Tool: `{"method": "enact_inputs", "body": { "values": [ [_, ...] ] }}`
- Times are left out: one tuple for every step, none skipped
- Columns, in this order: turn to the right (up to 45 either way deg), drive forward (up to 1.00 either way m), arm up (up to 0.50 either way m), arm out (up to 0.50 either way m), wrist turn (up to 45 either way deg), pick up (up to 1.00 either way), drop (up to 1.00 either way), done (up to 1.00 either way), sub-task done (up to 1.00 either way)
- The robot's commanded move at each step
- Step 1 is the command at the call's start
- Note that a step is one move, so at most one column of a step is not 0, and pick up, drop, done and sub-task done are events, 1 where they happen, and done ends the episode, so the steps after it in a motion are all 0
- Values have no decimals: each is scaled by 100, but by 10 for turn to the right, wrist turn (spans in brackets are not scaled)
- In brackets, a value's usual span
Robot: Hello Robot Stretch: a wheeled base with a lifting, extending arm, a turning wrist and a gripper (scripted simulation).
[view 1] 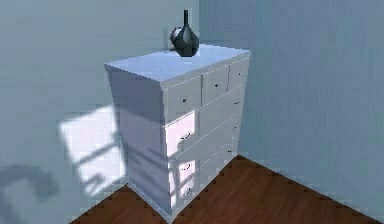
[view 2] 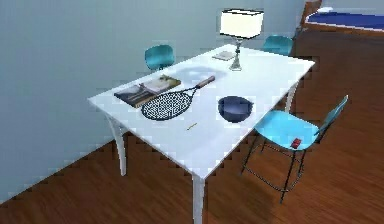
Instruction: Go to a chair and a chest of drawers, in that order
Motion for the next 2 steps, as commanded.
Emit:
{"method": "enact_inputs", "body": {
  "values": [
    [0,20,0,0,0,0,0,0,0],
    [0,0,0,0,0,0,0,100,0]
  ]
}}
